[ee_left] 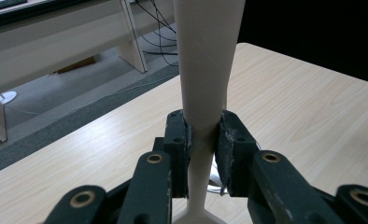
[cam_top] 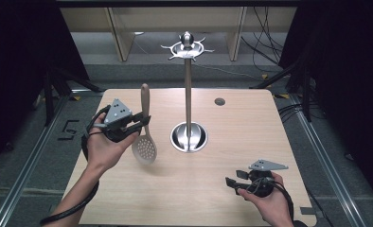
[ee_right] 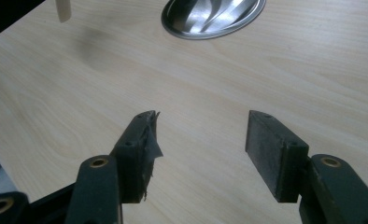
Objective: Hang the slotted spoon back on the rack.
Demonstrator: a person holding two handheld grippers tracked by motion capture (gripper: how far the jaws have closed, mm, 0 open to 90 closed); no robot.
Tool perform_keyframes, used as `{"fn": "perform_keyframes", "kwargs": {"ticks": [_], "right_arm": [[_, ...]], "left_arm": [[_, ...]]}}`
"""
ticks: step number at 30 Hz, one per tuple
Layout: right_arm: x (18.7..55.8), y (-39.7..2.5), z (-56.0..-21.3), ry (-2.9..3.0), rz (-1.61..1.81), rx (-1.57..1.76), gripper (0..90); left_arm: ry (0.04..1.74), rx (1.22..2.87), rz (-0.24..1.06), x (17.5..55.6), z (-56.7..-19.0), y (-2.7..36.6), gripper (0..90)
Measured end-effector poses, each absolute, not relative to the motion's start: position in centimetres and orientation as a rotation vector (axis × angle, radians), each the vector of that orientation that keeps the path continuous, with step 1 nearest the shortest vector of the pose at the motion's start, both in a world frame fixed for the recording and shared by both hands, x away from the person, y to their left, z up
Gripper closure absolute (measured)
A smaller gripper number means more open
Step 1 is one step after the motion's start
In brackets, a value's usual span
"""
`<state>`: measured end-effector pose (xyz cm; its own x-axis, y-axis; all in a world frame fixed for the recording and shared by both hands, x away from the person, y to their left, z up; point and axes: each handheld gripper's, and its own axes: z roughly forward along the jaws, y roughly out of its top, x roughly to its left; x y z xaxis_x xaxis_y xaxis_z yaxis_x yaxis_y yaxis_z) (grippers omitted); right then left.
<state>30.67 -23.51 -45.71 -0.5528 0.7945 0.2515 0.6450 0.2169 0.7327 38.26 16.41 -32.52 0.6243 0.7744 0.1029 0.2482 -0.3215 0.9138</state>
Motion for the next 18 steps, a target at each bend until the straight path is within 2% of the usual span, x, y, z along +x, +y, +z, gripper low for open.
{"fn": "perform_keyframes", "kwargs": {"ticks": [10,18], "right_arm": [[30.4,-23.5,-45.6,2.296,1.225,1.354,43.9],[30.2,-23.5,-45.5,2.296,1.215,1.38,43.9]], "left_arm": [[0.826,1.923,0.643,38.4,-31.6,15.3,74.9],[0.782,1.989,0.566,39.2,-30.8,14.8,74.9]]}}
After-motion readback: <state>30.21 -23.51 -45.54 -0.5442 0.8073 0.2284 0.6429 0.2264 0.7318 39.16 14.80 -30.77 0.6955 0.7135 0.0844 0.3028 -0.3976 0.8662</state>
